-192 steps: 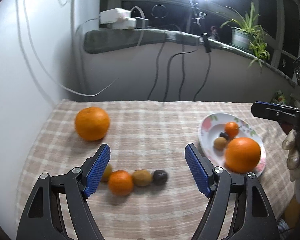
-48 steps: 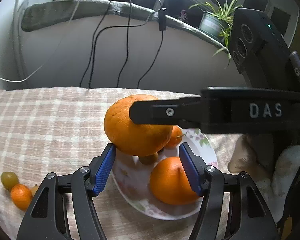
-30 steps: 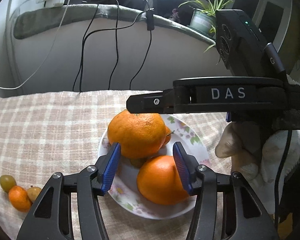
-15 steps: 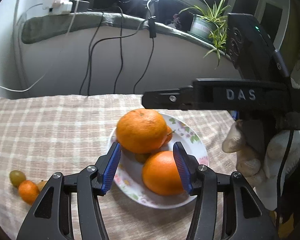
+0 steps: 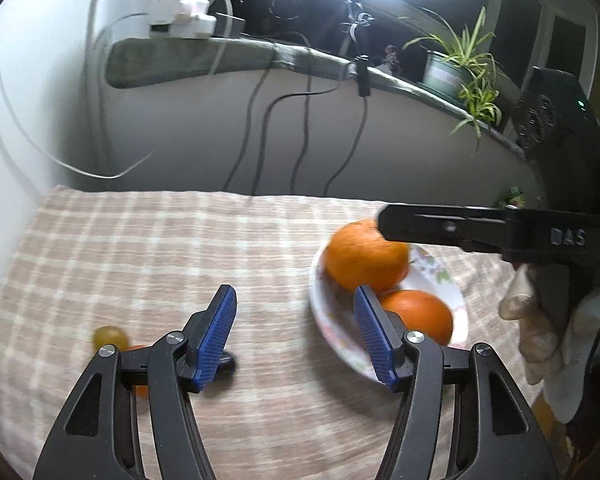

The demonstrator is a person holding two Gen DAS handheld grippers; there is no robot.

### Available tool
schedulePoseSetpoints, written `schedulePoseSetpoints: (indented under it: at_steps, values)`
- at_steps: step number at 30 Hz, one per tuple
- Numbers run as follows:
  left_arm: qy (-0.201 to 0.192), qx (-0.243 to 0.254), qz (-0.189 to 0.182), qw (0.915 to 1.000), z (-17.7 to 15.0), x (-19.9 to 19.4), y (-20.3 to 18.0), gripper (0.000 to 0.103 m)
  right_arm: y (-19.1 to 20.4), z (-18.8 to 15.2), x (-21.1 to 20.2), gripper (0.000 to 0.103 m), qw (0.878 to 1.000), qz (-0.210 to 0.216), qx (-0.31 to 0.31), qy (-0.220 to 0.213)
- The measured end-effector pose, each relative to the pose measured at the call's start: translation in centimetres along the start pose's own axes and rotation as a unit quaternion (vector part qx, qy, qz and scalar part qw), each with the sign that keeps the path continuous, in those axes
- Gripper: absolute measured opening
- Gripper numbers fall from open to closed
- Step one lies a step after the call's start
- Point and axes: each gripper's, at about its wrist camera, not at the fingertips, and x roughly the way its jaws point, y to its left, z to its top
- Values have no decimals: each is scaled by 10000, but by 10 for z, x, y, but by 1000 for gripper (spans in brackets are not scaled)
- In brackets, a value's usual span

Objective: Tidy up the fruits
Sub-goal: 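Lower the large orange into the plate and open the right gripper, then reach the left gripper to a tangerine while the right gripper reaches the dark plum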

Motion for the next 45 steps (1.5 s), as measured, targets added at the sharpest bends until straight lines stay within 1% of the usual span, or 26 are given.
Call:
schedulePoseSetpoints:
  at_steps: [9,16,20,25,27,32,34,35,36,41,45]
  values:
    - [-67,-221,404,9989,-9,-17,44,61,28,-9,7,75,9992,133,-373,-103]
    - [-51,-413,671,9969,-16,-25,75,60,62,-22,16,75,9944,103,-1043,-106]
    - [4,-501,741,9960,-21,-26,88,60,80,-31,28,75,9895,65,-1444,44]
    - [86,-579,770,9953,-29,-28,99,56,93,-39,41,75,9839,22,-1774,213]
    - [133,-582,758,9953,-33,-28,101,52,97,-41,47,75,9819,15,-1871,280]
    - [256,-542,668,9960,-41,-24,100,45,102,-47,63,74,9762,-66,-2113,486]
    - [325,-490,633,9963,-44,-22,98,41,104,-50,68,68,9734,-114,-2221,551]
    - [345,-473,619,9964,-45,-21,97,39,105,-51,72,60,9715,-130,-2286,615]
    - [364,-459,598,9965,-46,-20,96,39,106,-52,75,55,9697,-137,-2343,681]
    - [494,-394,516,9967,-50,-11,93,38,111,-59,91,51,9607,-206,-2608,928]
    - [562,-364,523,9964,-52,-6,93,37,111,-60,103,48,9569,-292,-2680,1081]
